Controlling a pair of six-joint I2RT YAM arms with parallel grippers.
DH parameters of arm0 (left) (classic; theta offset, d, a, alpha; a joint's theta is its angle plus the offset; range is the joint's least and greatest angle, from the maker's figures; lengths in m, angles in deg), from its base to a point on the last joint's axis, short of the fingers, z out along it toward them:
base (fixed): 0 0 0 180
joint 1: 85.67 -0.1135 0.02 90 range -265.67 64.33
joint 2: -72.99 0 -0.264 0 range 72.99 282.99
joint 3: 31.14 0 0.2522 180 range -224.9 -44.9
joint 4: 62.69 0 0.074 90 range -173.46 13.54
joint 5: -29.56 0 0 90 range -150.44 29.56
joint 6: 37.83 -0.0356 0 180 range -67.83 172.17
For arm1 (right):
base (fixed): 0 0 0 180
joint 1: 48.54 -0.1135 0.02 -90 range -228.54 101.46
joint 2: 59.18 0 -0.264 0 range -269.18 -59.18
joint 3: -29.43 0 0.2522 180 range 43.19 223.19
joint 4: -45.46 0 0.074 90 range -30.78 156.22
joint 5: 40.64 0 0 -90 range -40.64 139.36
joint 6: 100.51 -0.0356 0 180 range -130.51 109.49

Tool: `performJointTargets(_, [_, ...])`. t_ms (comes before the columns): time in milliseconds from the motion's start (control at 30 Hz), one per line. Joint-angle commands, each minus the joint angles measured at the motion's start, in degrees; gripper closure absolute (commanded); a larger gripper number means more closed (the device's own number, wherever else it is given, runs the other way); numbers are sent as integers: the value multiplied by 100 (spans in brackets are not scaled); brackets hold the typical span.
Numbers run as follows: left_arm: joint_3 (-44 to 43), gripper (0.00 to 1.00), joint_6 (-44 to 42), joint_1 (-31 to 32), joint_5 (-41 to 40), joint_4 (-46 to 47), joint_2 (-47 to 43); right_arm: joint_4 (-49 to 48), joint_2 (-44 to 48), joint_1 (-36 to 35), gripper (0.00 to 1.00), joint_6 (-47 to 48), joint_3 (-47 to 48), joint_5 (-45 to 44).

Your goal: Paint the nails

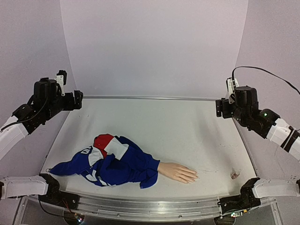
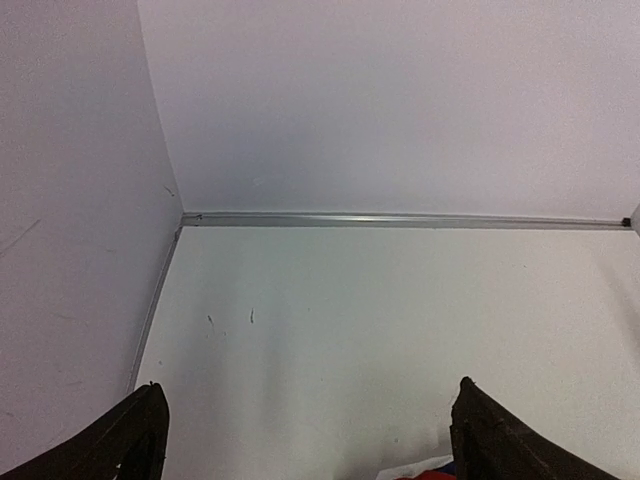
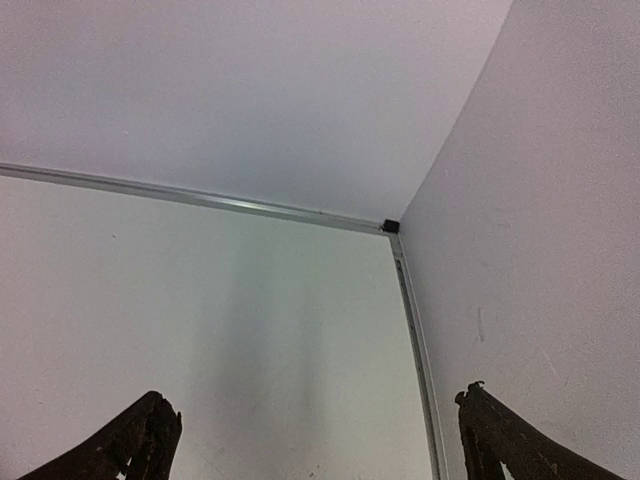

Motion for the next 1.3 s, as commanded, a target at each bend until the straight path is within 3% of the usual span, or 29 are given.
performJointTargets(0, [316, 1, 500, -656, 337, 836, 94, 369, -185, 889, 2, -601, 31, 538])
performJointTargets(333, [655, 1, 873, -1723, 1635, 1600, 408, 2649, -783, 2406, 2, -2613, 195, 1391])
performJointTargets(667, [527, 1, 1039, -2014, 2781, 1895, 600, 4833, -580, 2970, 2, -4962, -757, 2498])
performJointTargets(1000, [384, 1, 1006, -2049, 3234, 1972, 644, 5600, -689, 3018, 7, -5406, -1160, 3704])
performJointTargets(1267, [351, 1, 933, -2058, 3187, 2003, 664, 5450, -712, 3030, 16, -5897, -1460, 3426])
